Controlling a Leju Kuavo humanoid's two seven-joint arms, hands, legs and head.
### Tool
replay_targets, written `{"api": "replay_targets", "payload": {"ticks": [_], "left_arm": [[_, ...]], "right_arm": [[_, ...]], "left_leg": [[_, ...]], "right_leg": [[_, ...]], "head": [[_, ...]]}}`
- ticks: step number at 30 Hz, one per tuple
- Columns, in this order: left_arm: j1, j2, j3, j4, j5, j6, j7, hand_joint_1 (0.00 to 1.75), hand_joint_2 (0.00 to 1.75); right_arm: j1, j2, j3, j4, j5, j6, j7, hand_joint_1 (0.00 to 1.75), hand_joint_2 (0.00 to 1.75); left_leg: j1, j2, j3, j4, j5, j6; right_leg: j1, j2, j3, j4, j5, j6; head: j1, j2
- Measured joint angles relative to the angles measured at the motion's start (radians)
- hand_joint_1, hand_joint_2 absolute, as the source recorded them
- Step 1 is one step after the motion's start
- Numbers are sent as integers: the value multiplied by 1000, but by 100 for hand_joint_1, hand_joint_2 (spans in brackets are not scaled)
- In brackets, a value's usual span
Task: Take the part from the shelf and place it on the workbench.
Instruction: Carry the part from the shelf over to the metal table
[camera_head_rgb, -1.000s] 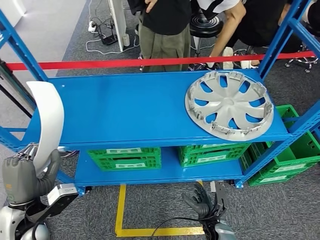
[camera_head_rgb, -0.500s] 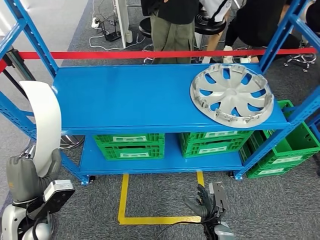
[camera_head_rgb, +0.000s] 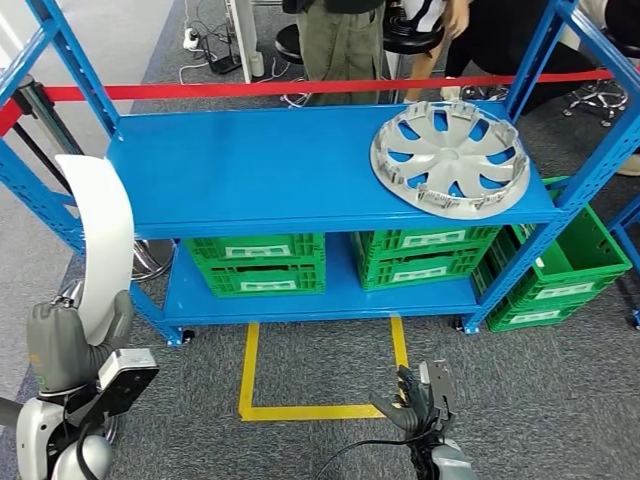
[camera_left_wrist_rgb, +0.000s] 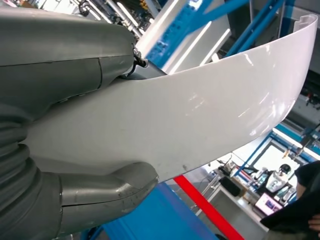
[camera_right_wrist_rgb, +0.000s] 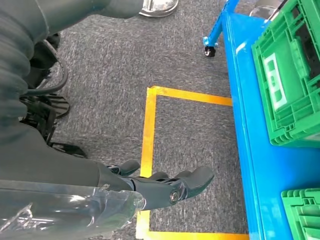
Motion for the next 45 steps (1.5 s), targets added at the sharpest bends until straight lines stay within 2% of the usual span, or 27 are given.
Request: {"api": "replay_targets", "payload": {"ticks": [1,3,4,6,8,9,10,11,13,15,17,19,20,23,24,26,28,30,31,33,34,36,38,40,42,43,45], "left_arm": [[-2,-1,0,1,1,0,0,175,175],[-1,-2,0,5,4,1,1,175,175],[1,-1,0,6,5,2,1,175,175],[3,-1,2,8,6,4,1,175,175],[7,-1,3,8,9,7,1,175,175],[10,-1,4,9,11,8,1,175,175],[12,-1,4,10,14,9,1,175,175],[13,0,6,10,16,10,1,175,175],[14,0,8,12,18,11,-1,175,175],[14,1,10,12,23,12,-8,175,175],[13,1,15,16,29,13,-17,175,175],[14,1,21,22,35,14,-24,175,175],[15,1,25,26,37,15,-27,175,175],[17,1,33,36,39,17,-31,175,175],[17,1,35,39,39,17,-31,175,175],[18,1,36,44,40,17,-31,175,175],[18,1,38,47,40,18,-31,175,175],[16,1,42,48,45,19,-34,175,175],[16,0,46,49,50,20,-37,175,175],[18,-1,53,52,61,21,-42,175,175],[18,-2,56,54,65,21,-46,175,175],[18,-5,61,57,67,20,-53,175,175],[18,-8,66,60,58,18,-58,175,175],[17,-12,68,64,49,17,-58,175,175],[13,-16,69,69,46,17,-59,175,175],[11,-18,69,71,45,17,-59,175,175],[5,-22,71,75,45,18,-59,175,175]], "right_arm": [[0,-1,0,0,-1,1,2,0,175],[4,-2,0,0,-1,2,4,0,175],[8,-3,0,0,0,1,5,0,175],[12,-3,1,0,7,-3,6,0,175],[13,-3,3,0,14,-10,6,0,175],[13,-3,5,0,17,-15,6,0,175],[13,-3,7,0,20,-19,6,0,175],[13,-3,10,0,22,-22,6,0,175],[9,-3,15,0,23,-22,6,0,175],[1,-1,18,0,17,-3,4,0,175],[-5,3,18,0,8,17,2,0,175],[-7,9,18,0,10,11,1,0,175],[-7,12,18,0,12,4,0,0,175],[-7,17,18,0,16,-7,-2,0,175],[-6,18,18,0,17,-8,-2,0,175],[-5,18,18,0,17,-9,-2,0,175],[-5,18,19,0,20,-10,-1,0,175],[-6,19,23,0,30,-16,-3,0,175],[-6,19,25,0,35,-19,-5,0,175],[-3,19,30,0,37,-23,-11,0,175],[0,18,31,0,34,-21,-14,0,175],[6,18,31,0,23,-5,-21,0,175],[8,18,31,0,11,14,-25,0,175],[9,18,31,0,2,22,-25,0,175],[10,18,31,0,-3,23,-24,0,175],[9,18,31,0,-3,23,-23,0,175],[3,17,31,0,-3,21,-21,0,175]], "left_leg": [[-2,-1,17,-35,-10,8],[-4,0,9,-47,-3,26],[-4,1,1,-47,8,34],[-2,3,-20,-48,31,48],[-5,3,-47,-48,53,53],[-6,3,-60,-47,64,53],[-7,3,-74,-46,75,52],[-8,3,-87,-46,85,51],[-8,2,-109,-45,105,45],[-10,2,-121,-45,122,35],[-9,2,-126,-47,140,23],[-5,3,-133,-41,135,10],[-4,3,-143,-21,107,5],[-4,3,-200,153,-35,-8],[-4,3,-213,215,-58,-10],[-3,3,-199,255,-34,-12],[-1,3,-118,164,19,-13],[1,2,-13,18,15,-7],[0,1,18,-30,3,-1],[-3,1,21,-56,0,18],[-3,2,11,-54,9,27],[-2,4,-12,-53,32,43],[-5,5,-41,-53,56,51],[-8,5,-73,-51,81,52],[-11,5,-103,-50,105,50],[-12,5,-116,-49,116,48],[-14,5,-133,-47,136,41]], "right_leg": [[1,0,-5,-1,11,5],[-2,0,-11,-9,29,16],[-3,0,-17,-3,17,21],[-5,-1,-42,71,-64,30],[-5,-2,-73,212,-162,35],[-5,-2,-78,269,-182,35],[-5,-2,-69,295,-178,34],[-4,-2,-40,283,-157,32],[-3,-1,63,163,-121,24],[0,0,159,21,-135,18],[5,2,184,-31,-148,12],[4,0,170,-30,-132,0],[2,-2,160,-31,-121,-8],[1,-4,119,-31,-85,-19],[1,-5,103,-31,-72,-19],[0,-7,71,-29,-49,-17],[0,-7,44,-24,-28,-12],[4,-5,23,-15,-11,-3],[6,-4,17,-13,-1,2],[6,-4,7,-17,20,13],[4,-4,1,-14,15,18],[1,-4,-23,41,-51,29],[0,-5,-55,173,-155,35],[0,-5,-65,283,-192,35],[1,-4,-13,265,-149,29],[2,-4,39,207,-126,24],[5,-4,155,51,-134,16]], "head": [[0,0],[0,0],[1,0],[5,0],[8,0],[8,0],[8,0],[8,0],[8,0],[7,0],[7,0],[8,0],[6,0],[2,0],[2,0],[2,0],[2,0],[2,0],[2,0],[3,0],[3,0],[6,0],[10,0],[10,0],[10,0],[10,0],[9,0]]}}
